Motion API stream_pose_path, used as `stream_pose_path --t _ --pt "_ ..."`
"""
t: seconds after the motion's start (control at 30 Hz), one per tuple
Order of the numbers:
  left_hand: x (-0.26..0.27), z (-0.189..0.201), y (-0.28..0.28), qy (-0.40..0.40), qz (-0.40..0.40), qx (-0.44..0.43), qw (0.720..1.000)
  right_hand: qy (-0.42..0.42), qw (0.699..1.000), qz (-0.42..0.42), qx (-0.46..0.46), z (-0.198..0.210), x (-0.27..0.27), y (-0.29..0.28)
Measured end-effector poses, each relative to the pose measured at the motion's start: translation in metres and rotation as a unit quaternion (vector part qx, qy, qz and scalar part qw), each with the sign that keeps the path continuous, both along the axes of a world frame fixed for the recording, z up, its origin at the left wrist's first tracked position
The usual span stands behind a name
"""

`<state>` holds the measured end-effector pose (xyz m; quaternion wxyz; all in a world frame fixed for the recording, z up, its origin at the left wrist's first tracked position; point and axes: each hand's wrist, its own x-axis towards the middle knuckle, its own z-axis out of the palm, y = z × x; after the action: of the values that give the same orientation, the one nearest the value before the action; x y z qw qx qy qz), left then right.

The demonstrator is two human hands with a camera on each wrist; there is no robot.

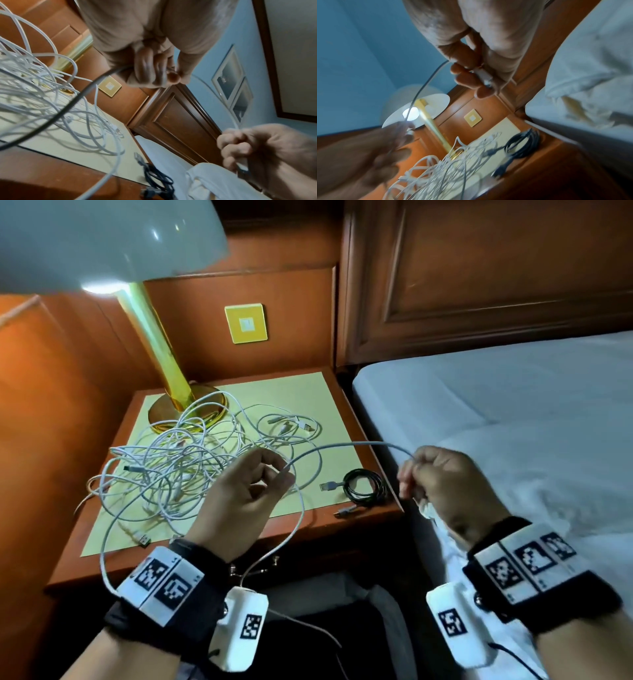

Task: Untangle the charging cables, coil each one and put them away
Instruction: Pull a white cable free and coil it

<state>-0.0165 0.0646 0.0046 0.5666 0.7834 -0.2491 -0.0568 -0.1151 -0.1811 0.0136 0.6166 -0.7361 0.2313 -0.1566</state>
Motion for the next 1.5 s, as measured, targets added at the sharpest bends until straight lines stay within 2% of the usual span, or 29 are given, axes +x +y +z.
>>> stream_pose_path --t 0.07,0.13,0.2,0.27,0.37,0.43,0.5,0.57,0.63,0.67,0.7,0.77,0.8,0.83,0.93,1.0,1.1,1.17,1.27,1.37,1.5 --pt "-0.004 0.000 -0.007 -0.019 0.005 -0.003 1.000 0.026 0.997 0.062 0.034 -0.001 0.000 0.018" --pt "-0.003 -0.002 -0.009 -0.022 0.027 -0.007 0.999 0.016 0.985 0.102 0.137 0.005 -0.002 0.031" --pt "-0.001 -0.002 -0.007 0.014 0.037 -0.040 0.998 -0.024 0.956 0.130 0.262 0.013 -0.005 0.030" --pt "0.000 0.002 0.000 0.047 0.016 -0.061 0.997 -0.075 0.923 0.106 0.364 0.019 -0.007 0.014" --pt "0.004 0.007 0.014 0.046 0.002 -0.043 0.998 -0.137 0.886 -0.020 0.442 0.027 -0.010 -0.024" --pt "0.007 0.008 0.021 0.028 0.036 -0.047 0.998 -0.156 0.891 -0.082 0.418 0.029 -0.013 -0.038" --pt "0.002 0.012 0.019 -0.018 0.051 -0.020 0.998 -0.161 0.915 -0.086 0.359 0.024 -0.011 -0.031" --pt "-0.010 0.014 0.010 -0.102 0.039 0.072 0.991 -0.153 0.953 -0.017 0.260 0.014 -0.005 -0.010" --pt "-0.025 0.013 -0.001 -0.169 -0.006 0.151 0.974 -0.106 0.989 0.071 0.072 0.007 -0.003 0.012" --pt "-0.031 0.012 -0.005 -0.190 -0.042 0.170 0.966 -0.076 0.991 0.108 -0.038 0.001 -0.004 0.020" --pt "-0.037 0.011 -0.009 -0.203 -0.082 0.176 0.960 -0.046 0.979 0.141 -0.141 -0.002 -0.005 0.025" --pt "-0.041 0.010 -0.013 -0.206 -0.147 0.164 0.953 -0.005 0.938 0.204 -0.279 -0.009 -0.009 0.036" --pt "-0.041 0.009 -0.013 -0.203 -0.158 0.146 0.955 0.014 0.931 0.229 -0.283 -0.011 -0.010 0.041" --pt "-0.039 0.009 -0.013 -0.198 -0.153 0.127 0.960 0.038 0.938 0.252 -0.236 -0.010 -0.011 0.045" --pt "-0.029 0.009 -0.009 -0.168 -0.074 0.077 0.980 0.042 0.961 0.275 -0.001 -0.006 -0.012 0.051" --pt "-0.024 0.008 -0.007 -0.134 -0.037 0.043 0.989 0.018 0.956 0.274 0.104 0.000 -0.010 0.054" --pt "-0.024 0.008 -0.007 -0.131 -0.068 0.057 0.987 -0.003 0.942 0.277 0.190 0.007 -0.008 0.056" --pt "-0.026 0.011 -0.006 -0.115 -0.099 0.074 0.986 -0.009 0.937 0.284 0.202 0.009 -0.008 0.055" --pt "-0.022 0.012 -0.007 -0.094 -0.071 0.074 0.990 -0.016 0.938 0.279 0.203 0.005 -0.006 0.054" --pt "-0.018 0.009 -0.009 -0.097 -0.013 0.061 0.993 0.014 0.957 0.262 0.123 -0.003 -0.002 0.053" --pt "-0.018 0.006 -0.010 -0.130 0.027 0.065 0.989 0.037 0.965 0.256 0.050 -0.010 -0.002 0.050"
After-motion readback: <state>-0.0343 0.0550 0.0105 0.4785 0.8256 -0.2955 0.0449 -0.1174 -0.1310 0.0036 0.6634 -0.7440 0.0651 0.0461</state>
